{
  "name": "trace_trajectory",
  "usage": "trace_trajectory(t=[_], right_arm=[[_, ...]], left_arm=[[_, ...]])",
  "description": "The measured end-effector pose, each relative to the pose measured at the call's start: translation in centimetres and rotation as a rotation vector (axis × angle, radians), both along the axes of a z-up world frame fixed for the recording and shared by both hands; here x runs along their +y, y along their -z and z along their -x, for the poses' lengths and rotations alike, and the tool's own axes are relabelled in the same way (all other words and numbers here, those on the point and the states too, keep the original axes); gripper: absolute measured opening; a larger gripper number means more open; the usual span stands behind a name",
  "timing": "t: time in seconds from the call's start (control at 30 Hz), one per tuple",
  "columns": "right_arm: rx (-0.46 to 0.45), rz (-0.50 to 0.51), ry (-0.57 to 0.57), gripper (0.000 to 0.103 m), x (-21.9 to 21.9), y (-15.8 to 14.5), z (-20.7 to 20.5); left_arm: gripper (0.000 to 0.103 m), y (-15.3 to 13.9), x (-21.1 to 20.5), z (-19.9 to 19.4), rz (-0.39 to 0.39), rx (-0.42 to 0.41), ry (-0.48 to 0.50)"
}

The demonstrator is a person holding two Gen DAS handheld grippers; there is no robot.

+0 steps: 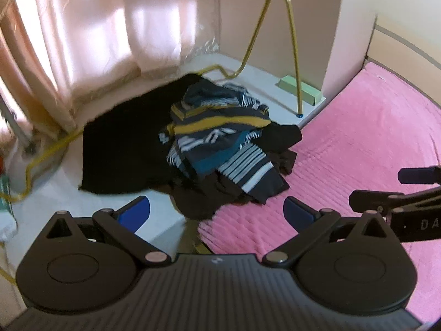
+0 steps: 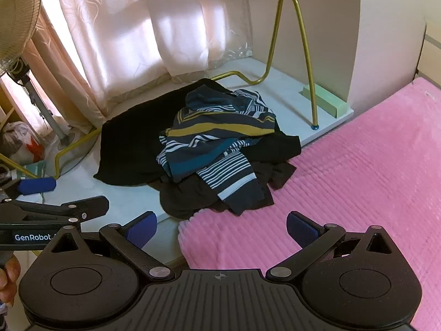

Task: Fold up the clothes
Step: 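Hold both tools open above the clothes pile, approaching the striped sweater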

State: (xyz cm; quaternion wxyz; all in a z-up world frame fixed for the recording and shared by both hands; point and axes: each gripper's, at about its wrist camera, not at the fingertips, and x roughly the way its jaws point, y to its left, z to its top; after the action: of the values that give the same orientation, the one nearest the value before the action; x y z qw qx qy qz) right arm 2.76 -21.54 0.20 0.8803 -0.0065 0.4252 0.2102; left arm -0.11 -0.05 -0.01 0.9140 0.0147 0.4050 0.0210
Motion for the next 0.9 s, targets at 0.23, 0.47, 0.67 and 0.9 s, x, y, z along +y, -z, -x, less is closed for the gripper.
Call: trace_trajectory(t=[0.23,0.47,0.67,0.9], right_arm=[[0.023,-0.031,-0.013,0.102,0.1,0.1,-0.5],[0.038,-0.019,-0.031,0.103,0.8,0.7,-1.1],[0.043,-0.021,-0.022,0.102,0.6,0.7,-1.1],[0.044,-0.024,-0.017,0.102,0.2,0.9,-1.1]], left_arm=[[0.102,0.2,-0.9,1.8,-0.003,-0.012,0.007],[0.102,1.8,-1.0,3.3,0.040,0.007,-0.011],[0.102,0.8,-0.4,1.2,0.067,0.043,-0.018],[0.102,0.5,-0.3,0.7,0.069,0.048,-0.014]])
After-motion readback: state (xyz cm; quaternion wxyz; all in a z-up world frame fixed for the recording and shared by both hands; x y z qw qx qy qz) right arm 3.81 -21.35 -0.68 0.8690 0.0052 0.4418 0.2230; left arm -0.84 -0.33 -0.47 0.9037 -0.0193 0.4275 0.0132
